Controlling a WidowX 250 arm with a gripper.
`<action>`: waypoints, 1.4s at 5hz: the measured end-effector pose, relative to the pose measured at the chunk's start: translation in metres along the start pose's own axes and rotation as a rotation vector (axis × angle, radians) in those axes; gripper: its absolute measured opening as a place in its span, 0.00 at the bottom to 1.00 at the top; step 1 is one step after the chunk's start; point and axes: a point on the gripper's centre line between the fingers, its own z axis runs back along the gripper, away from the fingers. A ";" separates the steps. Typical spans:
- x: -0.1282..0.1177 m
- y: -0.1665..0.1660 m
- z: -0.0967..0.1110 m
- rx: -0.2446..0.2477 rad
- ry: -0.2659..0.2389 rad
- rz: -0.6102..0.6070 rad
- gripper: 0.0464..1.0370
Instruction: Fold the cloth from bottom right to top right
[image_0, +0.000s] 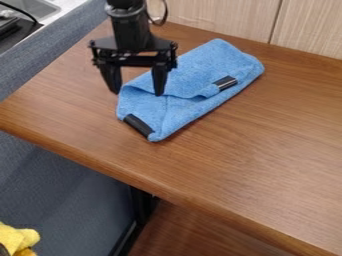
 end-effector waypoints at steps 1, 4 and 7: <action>-0.007 0.009 -0.005 0.062 -0.016 0.048 0.96; -0.011 0.015 -0.035 0.101 0.010 0.062 0.96; -0.009 0.006 -0.049 0.111 0.034 0.006 0.91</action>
